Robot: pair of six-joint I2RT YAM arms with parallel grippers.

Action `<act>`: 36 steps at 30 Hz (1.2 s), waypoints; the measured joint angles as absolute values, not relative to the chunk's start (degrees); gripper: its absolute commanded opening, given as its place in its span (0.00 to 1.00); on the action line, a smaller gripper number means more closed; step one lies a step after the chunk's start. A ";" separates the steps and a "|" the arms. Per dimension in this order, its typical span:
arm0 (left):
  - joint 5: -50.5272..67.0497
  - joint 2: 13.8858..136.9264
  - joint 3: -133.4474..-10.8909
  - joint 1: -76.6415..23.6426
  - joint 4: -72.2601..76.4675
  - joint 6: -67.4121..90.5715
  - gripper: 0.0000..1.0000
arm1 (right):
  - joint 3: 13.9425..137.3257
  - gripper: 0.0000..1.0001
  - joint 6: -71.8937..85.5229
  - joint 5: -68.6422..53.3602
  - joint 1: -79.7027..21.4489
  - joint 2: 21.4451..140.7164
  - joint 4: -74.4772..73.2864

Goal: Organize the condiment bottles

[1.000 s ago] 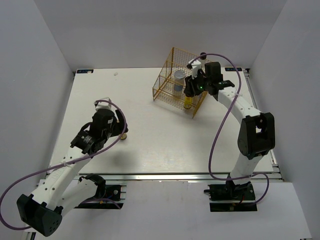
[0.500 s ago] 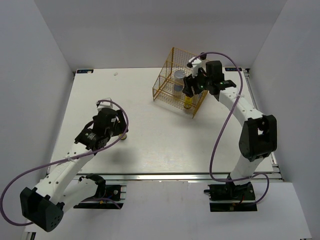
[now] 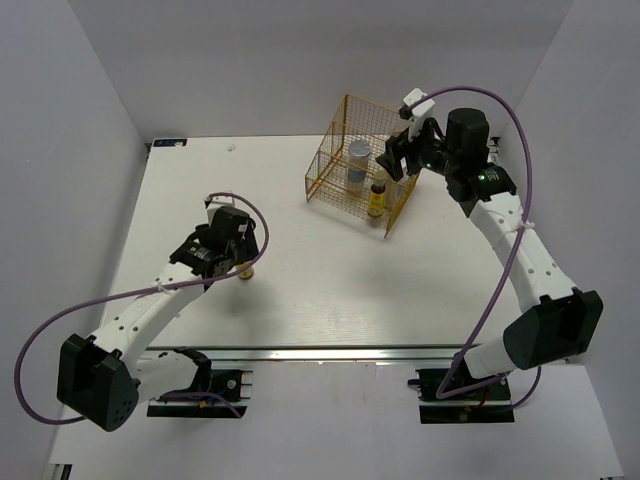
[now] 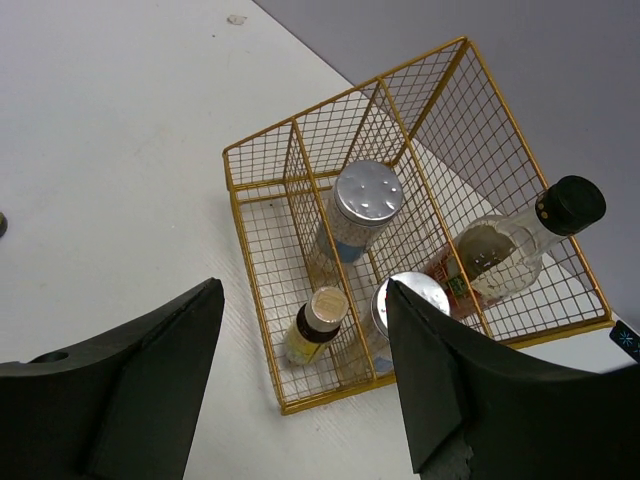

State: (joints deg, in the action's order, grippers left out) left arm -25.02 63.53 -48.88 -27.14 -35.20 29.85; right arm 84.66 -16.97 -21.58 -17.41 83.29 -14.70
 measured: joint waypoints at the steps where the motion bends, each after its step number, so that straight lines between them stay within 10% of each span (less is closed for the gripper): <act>1: -25.12 64.36 -49.08 -27.14 -35.00 29.80 0.73 | 84.25 0.72 -16.97 -21.69 -17.41 82.63 -14.48; 15: -26.33 67.13 -50.39 -27.14 -35.07 28.84 0.00 | 77.93 0.73 -16.93 -22.68 -17.41 78.15 -13.15; 17: -25.15 67.05 -51.66 -27.14 -35.09 27.53 0.00 | 76.77 0.67 -16.91 -22.70 -17.41 76.47 -12.91; 21: -18.98 67.55 -58.22 -27.14 -34.02 23.49 0.00 | 73.87 0.00 -16.29 -23.49 -17.32 72.18 -11.51; 36: -2.35 97.43 -98.56 -27.51 -24.86 16.47 0.00 | 68.01 0.00 -11.51 -24.47 -16.03 67.46 -9.17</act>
State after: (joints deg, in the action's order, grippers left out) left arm -2.35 97.43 -98.56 -27.51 -24.86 16.47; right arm 68.01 -11.51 -24.47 -16.03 67.46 -9.17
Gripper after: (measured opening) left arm 0.440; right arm 0.017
